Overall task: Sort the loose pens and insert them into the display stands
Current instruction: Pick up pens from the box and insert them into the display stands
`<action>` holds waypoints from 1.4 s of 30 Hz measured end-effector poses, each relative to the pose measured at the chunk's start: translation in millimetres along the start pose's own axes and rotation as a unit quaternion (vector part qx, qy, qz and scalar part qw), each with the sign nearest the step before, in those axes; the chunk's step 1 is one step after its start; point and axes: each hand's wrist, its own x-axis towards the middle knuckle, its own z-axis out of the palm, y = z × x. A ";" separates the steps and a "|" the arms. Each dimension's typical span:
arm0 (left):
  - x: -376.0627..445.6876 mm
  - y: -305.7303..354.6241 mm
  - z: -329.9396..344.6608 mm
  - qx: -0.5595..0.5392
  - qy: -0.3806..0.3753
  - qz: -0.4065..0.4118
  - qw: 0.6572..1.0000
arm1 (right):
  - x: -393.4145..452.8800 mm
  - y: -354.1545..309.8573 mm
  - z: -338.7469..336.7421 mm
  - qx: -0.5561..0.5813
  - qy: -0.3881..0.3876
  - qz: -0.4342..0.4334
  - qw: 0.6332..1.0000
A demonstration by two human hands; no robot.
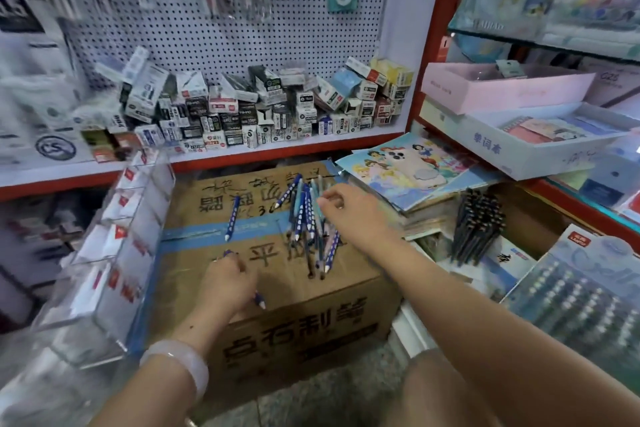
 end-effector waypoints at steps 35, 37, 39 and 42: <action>179.7 -4.7 8.2 0.151 0.029 -0.057 0.987 | 88.4 89.7 37.0 0.059 -0.014 0.114 0.992; 191.6 0.0 8.5 0.162 0.008 -0.050 0.986 | 89.2 94.5 34.3 0.054 -0.007 0.120 0.991; 206.7 12.2 9.4 0.160 -0.001 -0.033 0.987 | 90.2 97.7 33.0 0.048 0.001 0.126 0.991; 227.1 43.1 21.7 0.150 0.003 0.033 0.988 | 93.4 99.2 32.6 0.050 0.004 0.124 0.991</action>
